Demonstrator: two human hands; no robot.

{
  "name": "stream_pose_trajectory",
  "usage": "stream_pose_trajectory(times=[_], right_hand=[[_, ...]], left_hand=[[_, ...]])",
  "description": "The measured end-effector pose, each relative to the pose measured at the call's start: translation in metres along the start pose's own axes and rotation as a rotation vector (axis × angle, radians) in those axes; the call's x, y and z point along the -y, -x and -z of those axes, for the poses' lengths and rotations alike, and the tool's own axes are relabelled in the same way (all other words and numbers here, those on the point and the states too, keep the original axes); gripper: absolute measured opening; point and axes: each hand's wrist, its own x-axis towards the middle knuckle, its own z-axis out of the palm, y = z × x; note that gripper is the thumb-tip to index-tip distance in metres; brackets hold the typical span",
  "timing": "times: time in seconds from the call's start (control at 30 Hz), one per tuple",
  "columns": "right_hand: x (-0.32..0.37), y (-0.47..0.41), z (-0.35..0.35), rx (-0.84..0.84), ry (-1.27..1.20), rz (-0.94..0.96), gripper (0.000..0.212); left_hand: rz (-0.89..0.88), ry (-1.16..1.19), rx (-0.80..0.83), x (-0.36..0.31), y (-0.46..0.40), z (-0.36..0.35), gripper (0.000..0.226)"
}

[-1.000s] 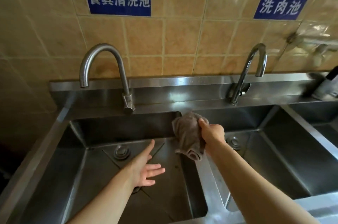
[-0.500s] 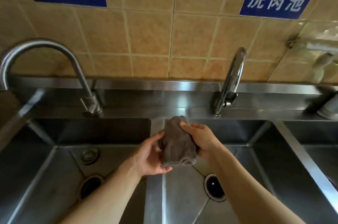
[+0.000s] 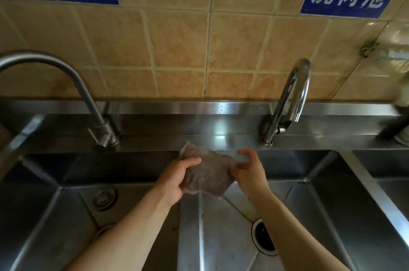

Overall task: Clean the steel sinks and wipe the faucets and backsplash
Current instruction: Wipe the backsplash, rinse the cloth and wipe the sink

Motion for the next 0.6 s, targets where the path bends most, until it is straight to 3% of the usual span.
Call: stream_pose_trajectory(times=[0.07, 0.17, 0.23, 0.33, 0.43, 0.6], right_hand=[[0.001, 0.004, -0.012, -0.002, -0.006, -0.011, 0.039], [0.009, 0.011, -0.03, 0.244, -0.334, -0.149, 0.036], [0.011, 0.006, -0.038, 0.274, -0.446, -0.099, 0.04], [0.015, -0.009, -0.043, 0.046, -0.413, -0.051, 0.033], [0.012, -0.031, -0.041, -0.183, -0.378, -0.062, 0.023], [0.017, -0.075, -0.021, -0.449, -0.126, 0.313, 0.04]], left_hand=[[-0.04, -0.116, 0.034, -0.005, -0.003, 0.0, 0.025], [-0.055, -0.219, 0.1, -0.01, -0.012, -0.005, 0.026], [-0.012, -0.218, 0.162, -0.015, -0.019, -0.011, 0.03], [0.0, -0.275, 0.213, -0.023, -0.031, -0.019, 0.037], [-0.132, -0.378, 0.128, -0.038, -0.042, -0.02, 0.029], [-0.384, -0.674, -0.148, -0.058, -0.085, 0.003, 0.02]])
